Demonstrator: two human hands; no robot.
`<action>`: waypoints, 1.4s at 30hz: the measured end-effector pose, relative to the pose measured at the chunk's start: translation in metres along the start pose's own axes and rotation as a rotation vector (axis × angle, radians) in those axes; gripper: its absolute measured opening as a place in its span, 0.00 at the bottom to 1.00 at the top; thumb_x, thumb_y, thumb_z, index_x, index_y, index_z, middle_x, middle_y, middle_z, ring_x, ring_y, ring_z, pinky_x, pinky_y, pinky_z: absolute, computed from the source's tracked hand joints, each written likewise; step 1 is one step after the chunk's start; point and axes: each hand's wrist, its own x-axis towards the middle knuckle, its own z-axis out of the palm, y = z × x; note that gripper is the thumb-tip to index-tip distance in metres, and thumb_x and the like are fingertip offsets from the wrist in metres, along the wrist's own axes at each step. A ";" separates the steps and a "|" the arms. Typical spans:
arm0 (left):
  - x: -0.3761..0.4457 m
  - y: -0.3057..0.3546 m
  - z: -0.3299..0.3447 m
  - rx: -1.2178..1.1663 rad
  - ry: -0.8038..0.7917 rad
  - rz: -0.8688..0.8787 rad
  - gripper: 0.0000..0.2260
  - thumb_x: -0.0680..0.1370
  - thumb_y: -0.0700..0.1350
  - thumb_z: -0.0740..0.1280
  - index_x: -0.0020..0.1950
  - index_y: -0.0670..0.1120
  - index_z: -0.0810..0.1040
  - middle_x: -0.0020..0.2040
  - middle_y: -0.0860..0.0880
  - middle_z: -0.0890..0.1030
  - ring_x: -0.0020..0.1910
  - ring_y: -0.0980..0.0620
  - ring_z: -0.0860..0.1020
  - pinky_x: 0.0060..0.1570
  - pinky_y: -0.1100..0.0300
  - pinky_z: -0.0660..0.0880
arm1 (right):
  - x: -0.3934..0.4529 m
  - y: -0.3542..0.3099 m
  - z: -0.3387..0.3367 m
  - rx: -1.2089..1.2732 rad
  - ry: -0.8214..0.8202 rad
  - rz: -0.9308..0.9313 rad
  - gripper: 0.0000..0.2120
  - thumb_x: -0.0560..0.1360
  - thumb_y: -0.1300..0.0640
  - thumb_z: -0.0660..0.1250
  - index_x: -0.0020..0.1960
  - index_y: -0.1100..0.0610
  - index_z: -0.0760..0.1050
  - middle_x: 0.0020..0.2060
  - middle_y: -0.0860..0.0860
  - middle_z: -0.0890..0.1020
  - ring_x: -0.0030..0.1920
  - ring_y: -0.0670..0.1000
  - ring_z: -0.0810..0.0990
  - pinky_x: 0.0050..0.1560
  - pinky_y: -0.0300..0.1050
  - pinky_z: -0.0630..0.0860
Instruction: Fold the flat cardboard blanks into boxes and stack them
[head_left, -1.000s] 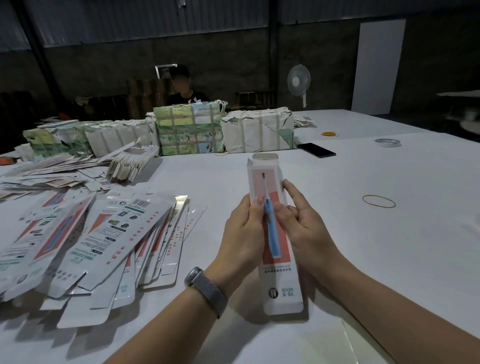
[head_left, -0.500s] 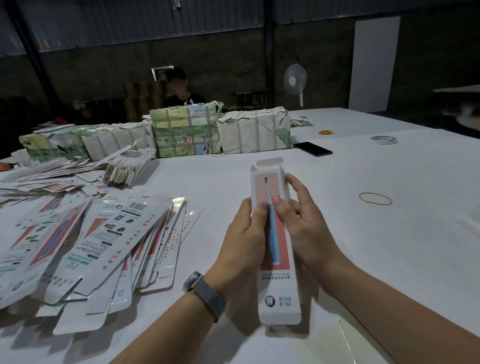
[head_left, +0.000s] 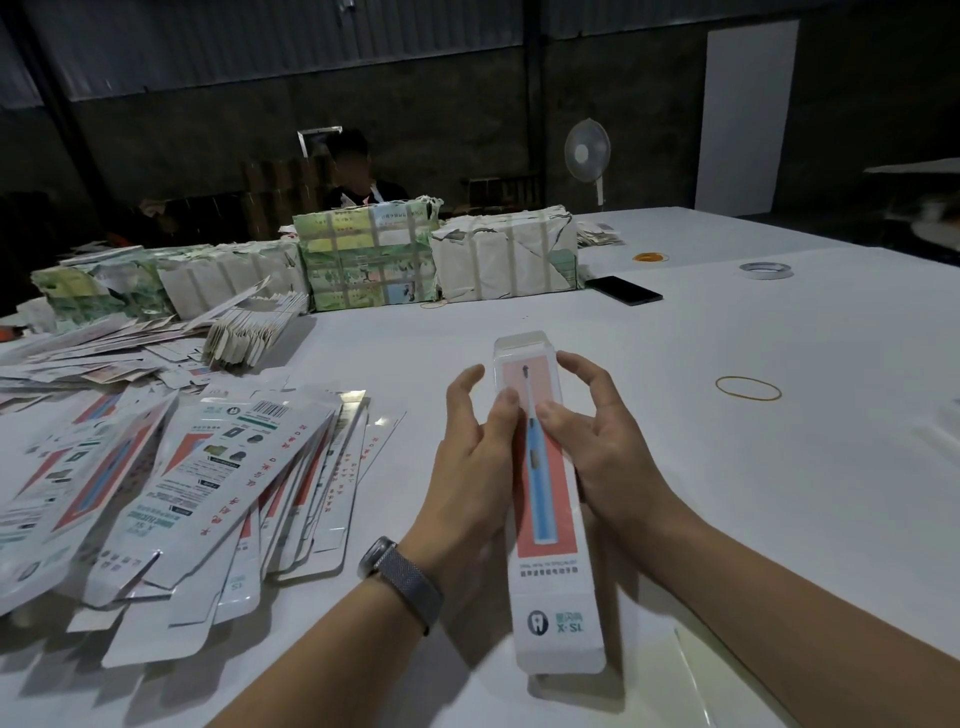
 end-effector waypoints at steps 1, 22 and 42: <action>0.000 0.000 0.000 -0.025 -0.007 -0.005 0.22 0.77 0.63 0.57 0.70 0.63 0.60 0.46 0.51 0.84 0.39 0.52 0.86 0.35 0.64 0.80 | -0.001 -0.002 0.000 0.003 -0.013 0.014 0.21 0.75 0.44 0.66 0.66 0.37 0.64 0.48 0.52 0.86 0.43 0.55 0.87 0.44 0.48 0.84; 0.002 0.000 -0.001 0.036 -0.072 0.128 0.11 0.80 0.58 0.57 0.62 0.64 0.67 0.46 0.53 0.85 0.41 0.50 0.86 0.39 0.62 0.81 | 0.004 0.000 -0.004 0.027 -0.050 0.018 0.15 0.72 0.44 0.63 0.59 0.40 0.69 0.42 0.47 0.85 0.39 0.53 0.85 0.41 0.44 0.83; 0.002 -0.006 -0.004 0.074 -0.153 -0.038 0.14 0.83 0.59 0.57 0.66 0.68 0.57 0.39 0.59 0.84 0.38 0.54 0.86 0.36 0.67 0.79 | 0.005 -0.008 -0.009 0.097 0.149 -0.051 0.15 0.78 0.65 0.67 0.56 0.47 0.71 0.53 0.57 0.78 0.44 0.52 0.83 0.45 0.46 0.82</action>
